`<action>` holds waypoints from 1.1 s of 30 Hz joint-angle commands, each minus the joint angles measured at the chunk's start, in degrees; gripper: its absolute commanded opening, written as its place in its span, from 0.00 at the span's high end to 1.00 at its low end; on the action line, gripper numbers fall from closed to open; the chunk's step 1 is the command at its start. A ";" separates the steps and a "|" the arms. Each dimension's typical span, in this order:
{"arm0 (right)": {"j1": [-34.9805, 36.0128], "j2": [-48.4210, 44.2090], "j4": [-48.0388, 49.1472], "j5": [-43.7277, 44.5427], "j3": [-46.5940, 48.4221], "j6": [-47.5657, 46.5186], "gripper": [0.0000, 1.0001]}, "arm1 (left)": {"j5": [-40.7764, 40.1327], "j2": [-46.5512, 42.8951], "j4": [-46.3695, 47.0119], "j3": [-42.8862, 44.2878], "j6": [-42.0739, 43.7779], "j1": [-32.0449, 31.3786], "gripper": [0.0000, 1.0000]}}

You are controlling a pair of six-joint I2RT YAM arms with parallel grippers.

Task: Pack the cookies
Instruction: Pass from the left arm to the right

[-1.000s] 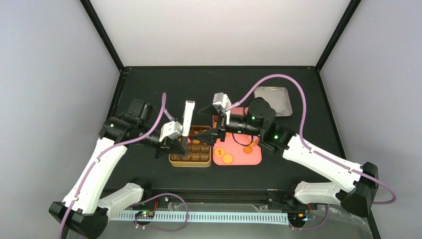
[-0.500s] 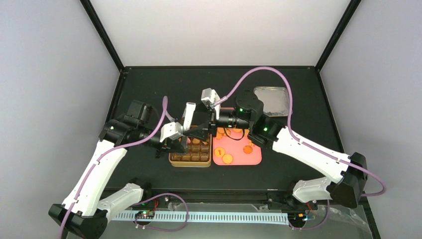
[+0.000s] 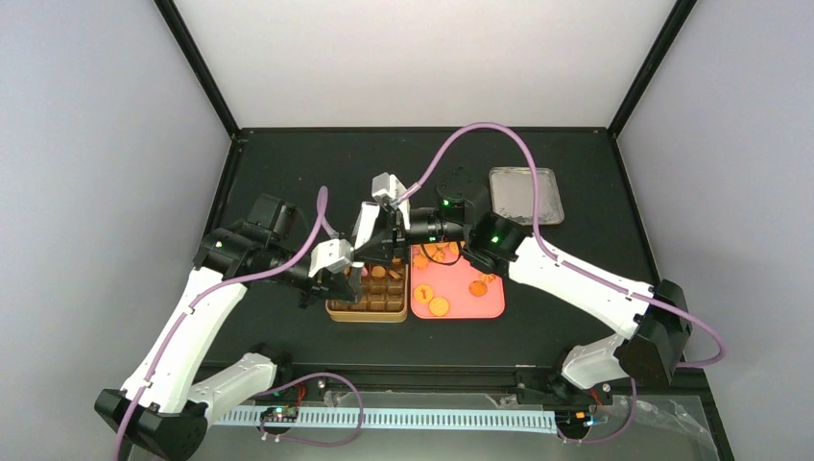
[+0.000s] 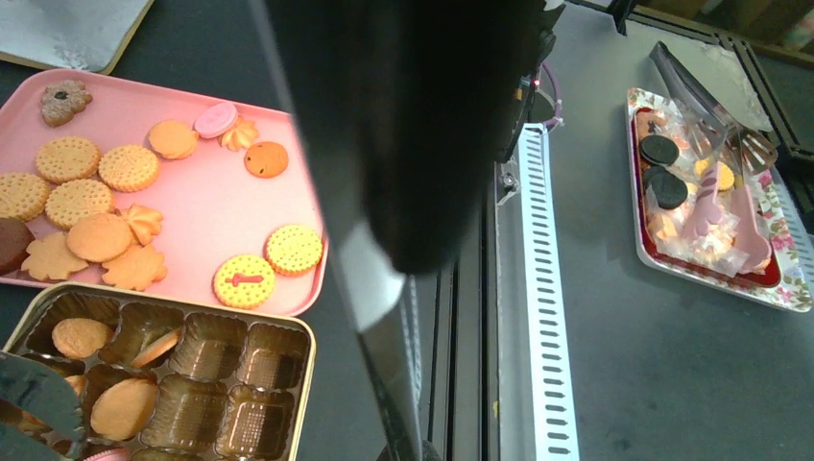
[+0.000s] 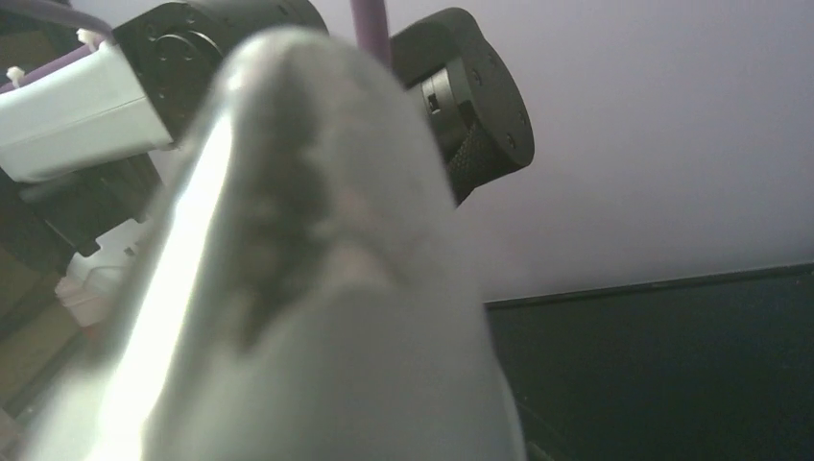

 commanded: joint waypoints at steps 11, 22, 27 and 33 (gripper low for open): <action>0.38 1.32 1.80 -2.10 -0.66 4.27 0.51 | 1.40 -0.95 -1.38 2.85 3.06 -0.16 0.98; 0.49 2.23 6.75 -0.04 -3.06 8.02 0.58 | 0.50 -0.38 -3.27 1.56 5.90 -0.15 0.98; 1.30 2.75 6.54 -1.02 -2.63 8.08 0.62 | -0.25 -0.09 -2.58 2.58 4.80 -0.15 0.96; 1.70 1.51 6.65 -1.45 -3.91 8.11 0.64 | -1.62 -0.92 -0.87 2.20 3.61 -0.15 0.95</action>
